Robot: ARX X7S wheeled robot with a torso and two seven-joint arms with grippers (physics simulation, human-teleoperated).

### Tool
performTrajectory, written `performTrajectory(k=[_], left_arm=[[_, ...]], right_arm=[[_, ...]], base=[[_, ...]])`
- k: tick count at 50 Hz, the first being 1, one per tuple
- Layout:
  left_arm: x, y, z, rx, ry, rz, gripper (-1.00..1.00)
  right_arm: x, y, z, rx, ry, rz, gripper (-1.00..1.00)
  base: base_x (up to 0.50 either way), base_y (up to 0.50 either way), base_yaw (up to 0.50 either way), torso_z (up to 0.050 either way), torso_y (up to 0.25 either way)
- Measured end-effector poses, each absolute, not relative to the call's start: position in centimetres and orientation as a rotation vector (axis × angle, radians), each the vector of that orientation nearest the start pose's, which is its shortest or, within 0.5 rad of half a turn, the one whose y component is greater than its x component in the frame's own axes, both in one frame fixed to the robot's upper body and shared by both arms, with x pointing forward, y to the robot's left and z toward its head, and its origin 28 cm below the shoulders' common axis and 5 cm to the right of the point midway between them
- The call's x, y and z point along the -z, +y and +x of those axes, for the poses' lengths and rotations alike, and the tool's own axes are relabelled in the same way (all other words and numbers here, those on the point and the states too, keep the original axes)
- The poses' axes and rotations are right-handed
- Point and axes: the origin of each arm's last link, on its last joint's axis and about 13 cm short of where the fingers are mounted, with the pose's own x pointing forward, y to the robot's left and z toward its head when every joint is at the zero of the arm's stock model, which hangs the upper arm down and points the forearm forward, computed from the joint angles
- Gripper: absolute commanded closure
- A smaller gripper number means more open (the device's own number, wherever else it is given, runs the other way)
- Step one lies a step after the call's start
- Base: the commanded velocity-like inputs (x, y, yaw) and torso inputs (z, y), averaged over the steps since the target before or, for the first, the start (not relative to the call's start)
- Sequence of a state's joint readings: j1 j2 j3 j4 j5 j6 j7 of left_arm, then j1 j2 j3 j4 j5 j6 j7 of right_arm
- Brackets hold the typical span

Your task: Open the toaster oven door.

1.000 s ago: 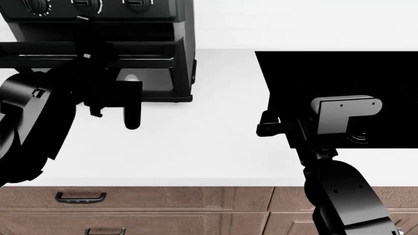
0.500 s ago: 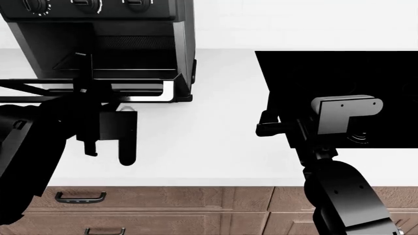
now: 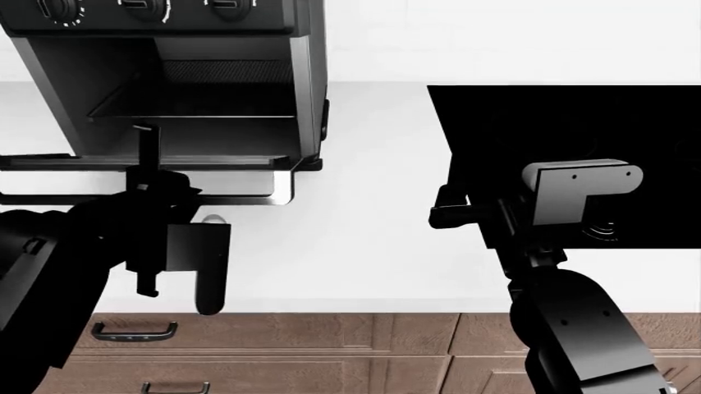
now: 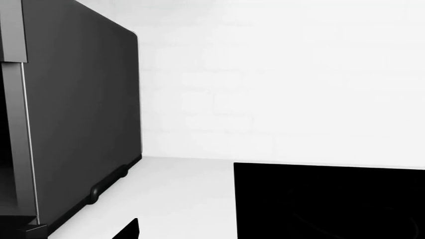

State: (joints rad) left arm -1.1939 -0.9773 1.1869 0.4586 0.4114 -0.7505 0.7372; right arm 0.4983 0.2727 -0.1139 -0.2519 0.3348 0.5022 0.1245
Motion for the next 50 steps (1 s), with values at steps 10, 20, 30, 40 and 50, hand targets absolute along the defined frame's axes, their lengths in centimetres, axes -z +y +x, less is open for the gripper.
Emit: performTrajectory(k=[10, 20, 30, 40, 50], left_arm=[[-26.2, 29.1, 27.0, 0.516, 0.201, 1.672, 1.00], [-24.9, 29.3, 26.2, 0.507, 0.192, 1.667, 1.00], [-23.6, 29.5, 25.5, 0.489, 0.175, 1.661, 1.00], [-22.2, 29.7, 25.0, 0.473, 0.160, 1.668, 1.00], [-21.0, 29.8, 24.6, 0.461, 0.150, 1.671, 1.00]], right_arm=[[-15.8, -12.4, 29.1, -0.072, -0.202, -0.007, -1.00], [-15.7, -12.4, 29.0, -0.072, -0.199, -0.006, -1.00], [-15.6, -12.3, 29.0, -0.074, -0.197, -0.006, -1.00], [-15.6, -12.4, 29.0, -0.072, -0.197, -0.006, -1.00], [-15.5, -12.4, 29.0, -0.072, -0.196, -0.006, -1.00]], base=[[0.00, 0.00, 0.00, 0.000, 0.003], [0.00, 0.00, 0.00, 0.000, 0.002], [0.00, 0.00, 0.00, 0.000, 0.001], [0.00, 0.00, 0.00, 0.000, 0.002], [0.00, 0.00, 0.00, 0.000, 0.001]])
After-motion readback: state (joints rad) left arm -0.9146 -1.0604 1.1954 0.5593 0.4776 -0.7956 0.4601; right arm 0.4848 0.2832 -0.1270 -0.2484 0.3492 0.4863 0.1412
